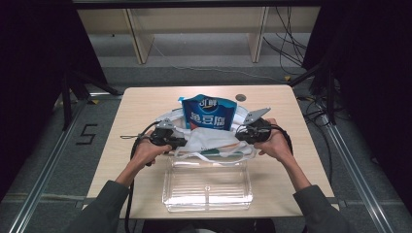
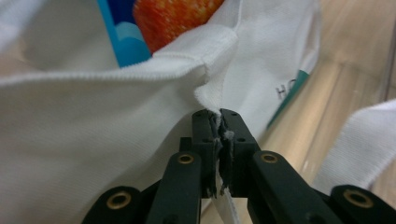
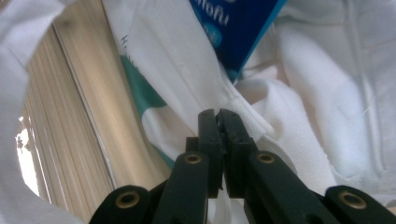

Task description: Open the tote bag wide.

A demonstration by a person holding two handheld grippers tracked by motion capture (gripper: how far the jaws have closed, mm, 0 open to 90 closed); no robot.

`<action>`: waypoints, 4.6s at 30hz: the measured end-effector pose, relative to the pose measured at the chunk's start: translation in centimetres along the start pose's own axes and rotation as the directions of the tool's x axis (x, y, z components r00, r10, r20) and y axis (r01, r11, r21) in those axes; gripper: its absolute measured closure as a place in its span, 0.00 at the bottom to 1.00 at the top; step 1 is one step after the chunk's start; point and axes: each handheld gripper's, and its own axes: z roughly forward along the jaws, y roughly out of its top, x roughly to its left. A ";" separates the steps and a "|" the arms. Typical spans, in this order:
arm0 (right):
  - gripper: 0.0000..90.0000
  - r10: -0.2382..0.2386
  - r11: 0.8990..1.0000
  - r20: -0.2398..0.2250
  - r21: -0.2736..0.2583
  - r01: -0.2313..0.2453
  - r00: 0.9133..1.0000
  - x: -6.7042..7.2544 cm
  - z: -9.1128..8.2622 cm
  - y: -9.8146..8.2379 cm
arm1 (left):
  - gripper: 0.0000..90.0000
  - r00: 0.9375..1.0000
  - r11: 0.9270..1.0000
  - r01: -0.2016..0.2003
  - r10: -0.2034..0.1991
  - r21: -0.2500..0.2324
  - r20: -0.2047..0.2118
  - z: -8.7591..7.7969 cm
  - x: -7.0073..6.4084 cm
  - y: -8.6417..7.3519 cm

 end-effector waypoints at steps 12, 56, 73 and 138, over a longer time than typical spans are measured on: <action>0.99 0.069 0.997 -0.075 0.051 -0.065 0.995 -0.4 2.8 -1.6 | 0.93 0.997 0.997 0.057 -0.059 0.043 0.050 1.6 0.5 -1.7; 1.00 0.334 0.934 0.156 0.077 -0.348 0.930 -8.5 5.7 -3.4 | 0.96 0.947 0.965 0.262 -0.259 -0.006 -0.191 0.5 8.9 -1.5; 0.68 0.284 0.955 0.011 -0.093 -0.282 0.959 -1.5 -5.1 -1.4 | 0.93 0.953 0.974 0.227 -0.223 -0.005 -0.203 0.3 8.3 -1.3; 0.70 0.221 0.967 -0.094 -0.104 -0.231 0.971 -1.4 0.0 -1.1 | 0.56 0.994 0.992 0.107 -0.107 -0.061 -0.009 -3.7 3.4 0.9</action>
